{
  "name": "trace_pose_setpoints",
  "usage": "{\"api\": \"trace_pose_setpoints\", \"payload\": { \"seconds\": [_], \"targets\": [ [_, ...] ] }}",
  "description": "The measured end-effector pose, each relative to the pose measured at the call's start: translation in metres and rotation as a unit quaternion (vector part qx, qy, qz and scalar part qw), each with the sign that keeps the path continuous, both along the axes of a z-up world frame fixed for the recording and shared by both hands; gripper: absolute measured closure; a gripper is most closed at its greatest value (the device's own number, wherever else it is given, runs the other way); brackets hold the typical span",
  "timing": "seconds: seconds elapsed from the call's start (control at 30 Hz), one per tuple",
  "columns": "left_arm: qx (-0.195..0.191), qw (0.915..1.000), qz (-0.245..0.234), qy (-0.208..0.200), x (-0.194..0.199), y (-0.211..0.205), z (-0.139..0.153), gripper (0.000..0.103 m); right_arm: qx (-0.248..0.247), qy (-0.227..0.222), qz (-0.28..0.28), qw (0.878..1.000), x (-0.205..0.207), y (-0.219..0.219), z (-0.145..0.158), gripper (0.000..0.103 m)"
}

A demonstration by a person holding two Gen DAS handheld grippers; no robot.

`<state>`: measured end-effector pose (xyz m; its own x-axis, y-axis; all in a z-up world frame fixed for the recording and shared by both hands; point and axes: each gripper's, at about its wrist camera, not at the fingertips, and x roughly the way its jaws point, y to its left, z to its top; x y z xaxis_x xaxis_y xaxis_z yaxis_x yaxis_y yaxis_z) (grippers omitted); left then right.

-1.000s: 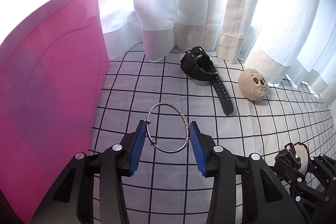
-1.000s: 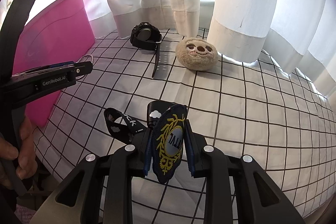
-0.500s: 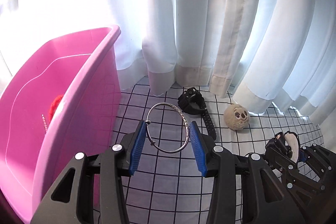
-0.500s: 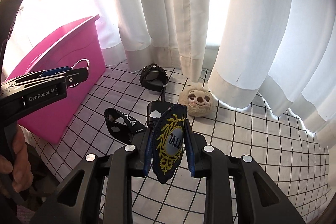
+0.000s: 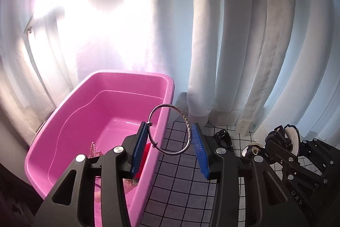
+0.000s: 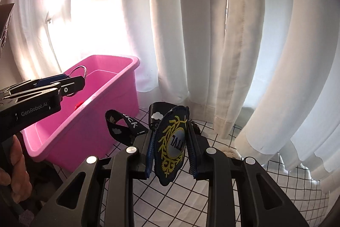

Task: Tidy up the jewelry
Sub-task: 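Lift the bow and bangle and carry both over the pink tub, then open both tools to drop the bow and bangle into the tub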

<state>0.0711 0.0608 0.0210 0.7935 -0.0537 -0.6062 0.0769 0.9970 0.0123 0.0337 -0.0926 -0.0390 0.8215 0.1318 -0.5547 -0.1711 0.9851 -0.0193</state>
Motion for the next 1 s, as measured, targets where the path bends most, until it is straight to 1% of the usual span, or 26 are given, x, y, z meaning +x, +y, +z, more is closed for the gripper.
{"api": "trace_pose_setpoints", "payload": {
  "seconds": [0.2, 0.4, 0.63, 0.83, 1.0],
  "targets": [
    [0.009, 0.9982, 0.057, -0.015, 0.003, 0.054, 0.014, 0.061, -0.013, -0.022, 0.055, 0.998, 0.022, 0.053, 0.02, 0.077],
    [0.014, 0.9943, 0.106, -0.003, 0.01, 0.107, 0.01, 0.061, -0.014, -0.03, 0.1, 0.994, 0.045, 0.112, 0.033, 0.077],
    [0.002, 0.9887, 0.146, 0.033, 0.021, 0.157, -0.012, 0.061, -0.036, -0.011, 0.138, 0.99, 0.075, 0.172, 0.029, 0.077],
    [-0.008, 0.985, 0.16, 0.063, 0.03, 0.177, -0.031, 0.061, -0.057, 0.021, 0.152, 0.987, 0.098, 0.204, 0.013, 0.077],
    [-0.013, 0.9843, 0.154, 0.085, 0.038, 0.184, -0.042, 0.061, -0.069, 0.052, 0.149, 0.985, 0.12, 0.221, 0.002, 0.077]
  ]
}}
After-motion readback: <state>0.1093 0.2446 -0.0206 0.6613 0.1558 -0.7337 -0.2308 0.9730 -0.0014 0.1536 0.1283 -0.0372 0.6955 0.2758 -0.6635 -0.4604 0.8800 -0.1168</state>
